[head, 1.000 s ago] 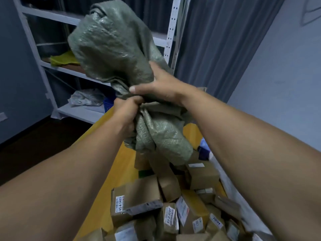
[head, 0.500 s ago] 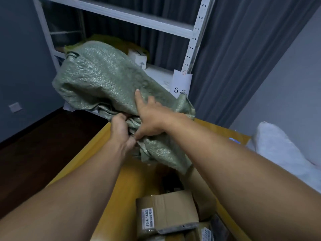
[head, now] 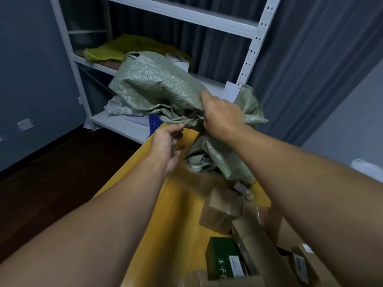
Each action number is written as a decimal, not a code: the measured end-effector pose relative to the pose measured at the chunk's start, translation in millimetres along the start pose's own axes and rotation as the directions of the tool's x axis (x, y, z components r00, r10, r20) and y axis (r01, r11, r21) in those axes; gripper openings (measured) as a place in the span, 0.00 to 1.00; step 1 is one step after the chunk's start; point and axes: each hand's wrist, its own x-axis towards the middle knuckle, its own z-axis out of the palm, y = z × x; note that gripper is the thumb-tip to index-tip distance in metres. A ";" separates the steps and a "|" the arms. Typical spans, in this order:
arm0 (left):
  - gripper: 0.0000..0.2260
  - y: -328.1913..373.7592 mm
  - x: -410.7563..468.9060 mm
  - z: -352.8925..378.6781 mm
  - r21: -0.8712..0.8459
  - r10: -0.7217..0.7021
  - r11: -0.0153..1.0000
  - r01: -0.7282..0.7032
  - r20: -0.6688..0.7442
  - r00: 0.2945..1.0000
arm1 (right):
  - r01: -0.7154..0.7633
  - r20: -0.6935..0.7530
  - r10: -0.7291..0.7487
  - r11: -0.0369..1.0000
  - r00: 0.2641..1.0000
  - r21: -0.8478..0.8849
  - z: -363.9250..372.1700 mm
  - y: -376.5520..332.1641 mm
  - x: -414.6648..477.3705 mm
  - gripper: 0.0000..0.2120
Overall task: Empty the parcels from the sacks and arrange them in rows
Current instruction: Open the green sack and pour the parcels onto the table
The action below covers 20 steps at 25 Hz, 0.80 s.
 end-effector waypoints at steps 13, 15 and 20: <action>0.10 -62.6 139.1 -25.0 0.507 0.057 0.858 0.081 -0.250 0.967 | -0.052 -0.020 0.050 0.983 0.999 -0.176 140.7 57.7 46.4 0.28; 0.10 -67.5 154.7 -23.5 0.494 0.045 0.864 0.092 -0.257 0.965 | -0.078 -0.046 0.070 0.976 0.996 -0.204 159.9 66.0 52.3 0.28; 0.02 -54.6 178.3 -8.6 0.454 -0.108 0.867 0.205 -0.232 0.967 | -0.097 -0.061 0.082 0.943 0.995 -0.319 192.7 91.3 94.5 0.40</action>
